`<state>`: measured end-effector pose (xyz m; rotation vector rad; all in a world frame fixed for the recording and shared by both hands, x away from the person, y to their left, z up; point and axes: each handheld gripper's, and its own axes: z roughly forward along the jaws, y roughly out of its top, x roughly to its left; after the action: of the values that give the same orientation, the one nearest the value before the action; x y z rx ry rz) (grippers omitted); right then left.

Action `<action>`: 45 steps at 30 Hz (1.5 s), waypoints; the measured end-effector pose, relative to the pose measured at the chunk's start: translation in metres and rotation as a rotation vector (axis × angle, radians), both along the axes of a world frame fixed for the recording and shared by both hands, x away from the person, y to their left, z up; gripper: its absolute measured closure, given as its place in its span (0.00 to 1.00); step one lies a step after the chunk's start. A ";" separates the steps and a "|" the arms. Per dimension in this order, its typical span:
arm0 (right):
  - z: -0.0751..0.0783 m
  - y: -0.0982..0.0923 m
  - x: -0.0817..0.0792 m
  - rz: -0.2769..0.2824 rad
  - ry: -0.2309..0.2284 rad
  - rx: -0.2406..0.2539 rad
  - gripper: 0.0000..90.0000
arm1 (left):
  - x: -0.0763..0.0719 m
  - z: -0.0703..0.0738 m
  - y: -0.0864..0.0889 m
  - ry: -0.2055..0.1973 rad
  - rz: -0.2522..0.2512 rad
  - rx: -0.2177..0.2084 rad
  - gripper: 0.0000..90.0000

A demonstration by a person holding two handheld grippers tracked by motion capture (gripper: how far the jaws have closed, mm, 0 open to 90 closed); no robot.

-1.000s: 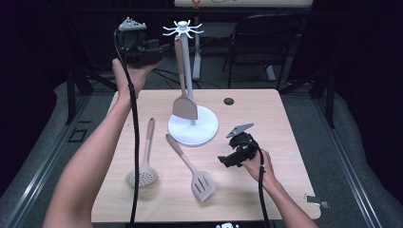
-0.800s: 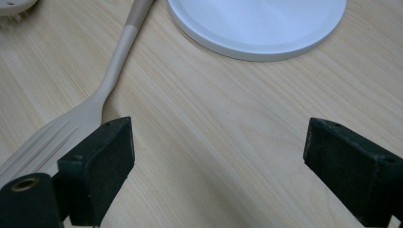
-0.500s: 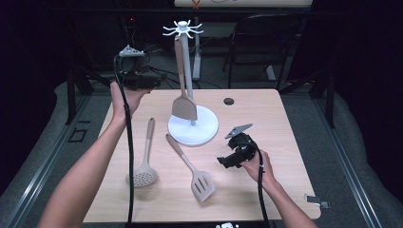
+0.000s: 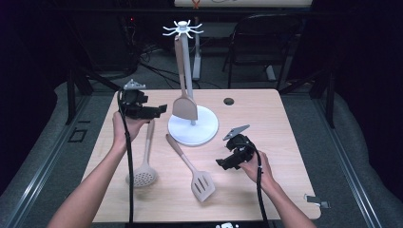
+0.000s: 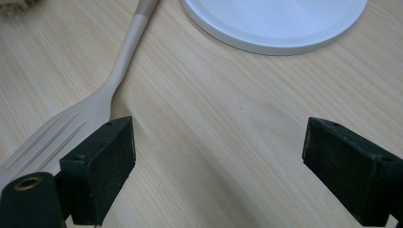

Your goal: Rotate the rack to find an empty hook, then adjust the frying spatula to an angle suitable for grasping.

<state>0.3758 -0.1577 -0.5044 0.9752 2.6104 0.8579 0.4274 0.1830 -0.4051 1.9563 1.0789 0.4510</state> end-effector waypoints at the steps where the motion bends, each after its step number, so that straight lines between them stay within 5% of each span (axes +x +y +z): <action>1: 0.000 0.000 0.000 0.001 0.002 -0.004 0.11 | -0.003 -0.006 0.000 0.002 0.001 0.003 0.17; 11: -0.002 0.003 0.000 0.008 0.007 -0.007 0.11 | -0.028 -0.057 0.001 0.057 -0.012 0.075 0.13; 14: -0.003 0.004 0.000 0.012 0.014 -0.010 0.12 | -0.034 -0.067 0.002 0.063 -0.005 0.068 0.12; 17: -0.005 0.005 0.000 0.021 0.022 -0.017 0.12 | -0.035 -0.071 0.001 0.077 -0.007 0.101 0.11; 31: -0.002 0.001 -0.005 -0.017 0.002 -0.036 0.21 | -0.039 -0.080 0.000 0.125 0.001 0.062 0.04; 33: -0.002 0.000 -0.006 -0.033 0.008 -0.024 0.29 | -0.039 -0.082 -0.002 0.133 -0.005 0.070 0.03; 40: 0.003 0.003 -0.022 0.045 0.042 -0.006 0.88 | -0.040 -0.088 -0.007 0.151 0.016 0.068 0.02; 42: 0.005 0.006 -0.028 0.051 0.036 -0.003 0.98 | -0.040 -0.089 -0.008 0.157 0.021 0.066 0.02; 45: 0.005 0.013 -0.037 0.066 0.038 -0.006 1.00 | -0.038 -0.091 -0.008 0.166 0.023 0.062 0.02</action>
<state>0.3386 -0.1445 -0.4991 0.9179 2.6889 0.8549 0.3889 0.1749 -0.4960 2.0664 1.2058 0.3426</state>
